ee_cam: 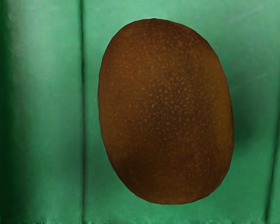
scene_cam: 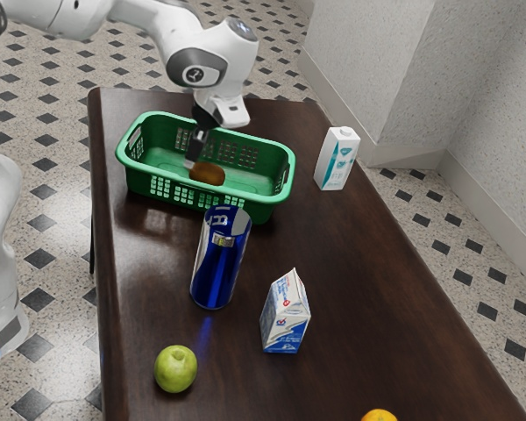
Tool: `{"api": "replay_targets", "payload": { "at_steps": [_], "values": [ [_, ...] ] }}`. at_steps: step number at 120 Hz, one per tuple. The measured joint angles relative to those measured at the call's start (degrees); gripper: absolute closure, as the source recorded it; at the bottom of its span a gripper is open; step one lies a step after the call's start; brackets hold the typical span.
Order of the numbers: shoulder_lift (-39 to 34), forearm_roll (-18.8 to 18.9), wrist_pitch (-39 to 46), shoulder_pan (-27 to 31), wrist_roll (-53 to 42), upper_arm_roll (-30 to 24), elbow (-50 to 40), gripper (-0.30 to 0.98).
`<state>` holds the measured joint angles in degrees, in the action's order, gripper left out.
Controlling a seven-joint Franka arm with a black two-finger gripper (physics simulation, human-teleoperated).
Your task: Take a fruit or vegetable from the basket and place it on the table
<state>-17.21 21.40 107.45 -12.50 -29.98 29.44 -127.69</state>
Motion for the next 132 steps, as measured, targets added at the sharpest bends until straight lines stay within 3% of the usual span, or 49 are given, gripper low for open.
{"api": "replay_targets", "payload": {
  "at_steps": [65,86,132],
  "values": [
    [0.1,0.9,6.4,-0.1,-0.1,0.1,0.2,0.0],
    [0.2,-3.3,7.7,-0.2,0.3,0.1,-0.6,0.0],
    [0.0,-6.1,8.5,-0.7,1.6,0.1,-1.9,0.0]
  ]
}}
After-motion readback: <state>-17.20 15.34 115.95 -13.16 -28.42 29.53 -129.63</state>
